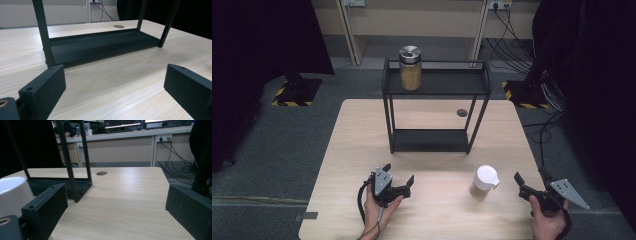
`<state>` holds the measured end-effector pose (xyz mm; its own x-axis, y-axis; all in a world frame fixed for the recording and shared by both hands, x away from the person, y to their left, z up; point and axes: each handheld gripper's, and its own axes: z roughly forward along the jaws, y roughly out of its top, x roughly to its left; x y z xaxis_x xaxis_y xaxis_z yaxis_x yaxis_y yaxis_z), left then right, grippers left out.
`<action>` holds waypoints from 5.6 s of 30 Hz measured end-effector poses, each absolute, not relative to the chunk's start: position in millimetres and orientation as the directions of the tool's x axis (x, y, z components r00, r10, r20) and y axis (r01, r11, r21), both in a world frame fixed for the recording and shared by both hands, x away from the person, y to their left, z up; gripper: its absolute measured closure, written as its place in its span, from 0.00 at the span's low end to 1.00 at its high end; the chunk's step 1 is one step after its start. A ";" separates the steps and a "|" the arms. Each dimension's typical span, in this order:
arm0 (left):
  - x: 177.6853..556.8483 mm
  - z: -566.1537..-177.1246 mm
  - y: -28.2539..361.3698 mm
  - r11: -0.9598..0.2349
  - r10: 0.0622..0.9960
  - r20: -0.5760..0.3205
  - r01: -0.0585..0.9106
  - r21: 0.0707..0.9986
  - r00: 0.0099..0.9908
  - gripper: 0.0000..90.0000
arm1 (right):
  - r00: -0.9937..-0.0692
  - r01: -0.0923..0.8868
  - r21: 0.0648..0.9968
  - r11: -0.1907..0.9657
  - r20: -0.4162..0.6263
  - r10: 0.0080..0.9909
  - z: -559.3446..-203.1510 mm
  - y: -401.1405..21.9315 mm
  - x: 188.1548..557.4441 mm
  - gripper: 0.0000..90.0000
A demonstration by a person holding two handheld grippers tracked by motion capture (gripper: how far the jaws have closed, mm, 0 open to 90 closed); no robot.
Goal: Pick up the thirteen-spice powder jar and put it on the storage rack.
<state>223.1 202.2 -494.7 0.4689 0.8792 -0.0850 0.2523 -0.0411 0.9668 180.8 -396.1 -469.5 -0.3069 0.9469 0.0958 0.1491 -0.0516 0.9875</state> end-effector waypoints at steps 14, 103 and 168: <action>223.1 -494.3 201.7 -0.045 0.880 -0.082 0.253 0.966 0.469 0.03 | -0.401 0.107 0.993 -0.054 0.092 0.911 -460.0 -384.2 183.6 0.04; 224.4 -493.6 201.9 -0.050 0.877 -0.080 0.256 0.965 0.475 0.03 | -0.597 0.095 0.993 0.068 0.002 0.802 -491.6 -335.0 211.2 0.34; 222.2 -494.2 200.3 -0.044 0.884 -0.081 0.254 0.966 0.461 0.03 | -0.606 -0.074 0.997 0.014 -0.056 0.793 -421.0 -283.8 223.9 0.34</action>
<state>222.2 200.3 -494.2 0.4610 0.8837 -0.0812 0.2539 -0.0436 0.9663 223.9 -283.8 -421.0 -0.6063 0.7933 -0.0564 -0.0738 0.0145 0.9972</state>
